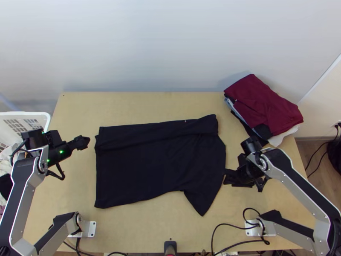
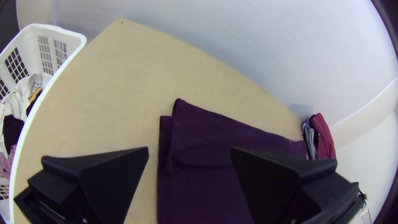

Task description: Fold the t-shirt

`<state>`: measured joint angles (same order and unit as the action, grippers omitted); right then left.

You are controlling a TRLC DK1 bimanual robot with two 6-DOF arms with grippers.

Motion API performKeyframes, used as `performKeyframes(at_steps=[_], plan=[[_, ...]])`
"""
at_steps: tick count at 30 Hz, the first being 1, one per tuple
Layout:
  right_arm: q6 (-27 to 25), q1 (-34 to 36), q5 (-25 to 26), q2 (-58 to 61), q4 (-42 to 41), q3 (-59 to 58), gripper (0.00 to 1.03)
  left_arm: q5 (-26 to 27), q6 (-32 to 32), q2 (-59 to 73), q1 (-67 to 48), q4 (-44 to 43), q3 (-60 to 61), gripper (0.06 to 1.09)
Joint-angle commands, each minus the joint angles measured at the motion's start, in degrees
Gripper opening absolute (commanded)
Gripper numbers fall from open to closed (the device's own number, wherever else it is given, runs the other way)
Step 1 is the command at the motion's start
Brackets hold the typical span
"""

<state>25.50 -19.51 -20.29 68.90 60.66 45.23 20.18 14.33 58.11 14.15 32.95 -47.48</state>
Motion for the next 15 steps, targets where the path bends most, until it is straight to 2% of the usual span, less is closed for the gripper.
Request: performKeyframes(at_steps=[1,6,15], plan=[[0.70,-0.88,-0.71,2.46,-2.04,-2.61,0.48,0.56,-0.62,-1.24,0.35,0.80,-1.38,1.02],[0.43,-2.11,-1.50,6.59,-3.89,-3.05,0.56,0.47,-0.70,-1.59,0.79,1.24,-1.21,1.02],[0.43,-4.75,-1.85,11.52,-7.75,-3.66,0.56,0.47,-0.62,-1.33,0.96,1.24,-1.38,1.02]])
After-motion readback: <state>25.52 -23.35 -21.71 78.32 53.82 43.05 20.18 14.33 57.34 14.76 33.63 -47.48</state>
